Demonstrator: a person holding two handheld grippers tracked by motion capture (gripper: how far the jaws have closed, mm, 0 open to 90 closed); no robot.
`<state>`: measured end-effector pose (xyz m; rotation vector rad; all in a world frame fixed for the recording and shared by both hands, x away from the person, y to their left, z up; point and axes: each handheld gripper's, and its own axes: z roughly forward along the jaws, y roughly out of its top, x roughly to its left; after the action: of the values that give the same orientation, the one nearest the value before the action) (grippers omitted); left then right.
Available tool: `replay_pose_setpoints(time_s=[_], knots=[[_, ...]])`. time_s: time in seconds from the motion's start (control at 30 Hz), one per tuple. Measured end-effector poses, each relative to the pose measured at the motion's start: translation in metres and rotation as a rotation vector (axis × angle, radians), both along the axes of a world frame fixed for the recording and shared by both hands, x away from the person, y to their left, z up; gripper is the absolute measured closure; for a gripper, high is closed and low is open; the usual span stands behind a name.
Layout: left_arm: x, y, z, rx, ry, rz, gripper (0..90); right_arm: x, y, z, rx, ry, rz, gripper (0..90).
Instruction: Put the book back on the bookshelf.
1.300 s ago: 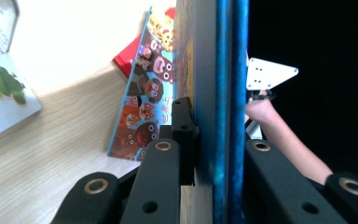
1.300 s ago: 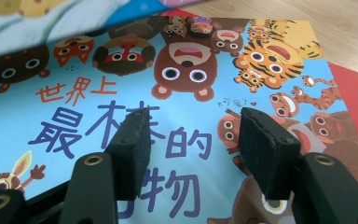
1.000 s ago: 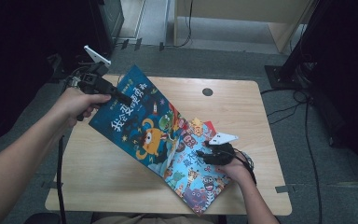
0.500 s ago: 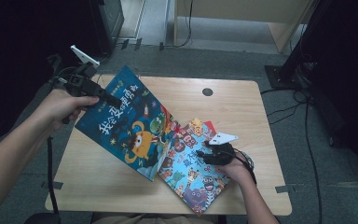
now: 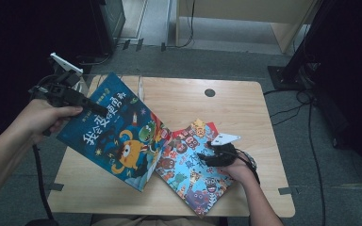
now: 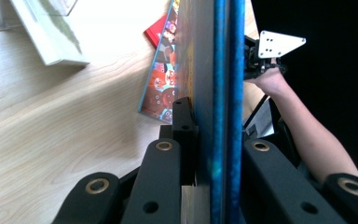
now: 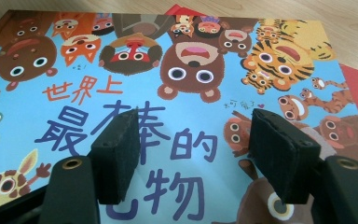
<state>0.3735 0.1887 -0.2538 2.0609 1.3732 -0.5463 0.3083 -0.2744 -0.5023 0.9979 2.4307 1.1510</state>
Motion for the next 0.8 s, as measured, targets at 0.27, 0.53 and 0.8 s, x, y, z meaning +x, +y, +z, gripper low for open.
replay_pose_setpoints(time_s=[0.27,0.53,0.8], knots=[[-0.013,0.021,-0.001,0.017,-0.002,0.042,82.6,0.009,0.002,0.0,-0.022,-0.008,0.0,29.4],[-0.023,0.037,-0.004,0.024,0.011,0.056,82.6,0.013,0.005,0.0,-0.026,-0.008,0.003,27.9],[-0.032,0.049,-0.005,0.038,0.011,0.082,82.5,0.017,0.006,0.0,-0.026,-0.01,0.007,27.4]])
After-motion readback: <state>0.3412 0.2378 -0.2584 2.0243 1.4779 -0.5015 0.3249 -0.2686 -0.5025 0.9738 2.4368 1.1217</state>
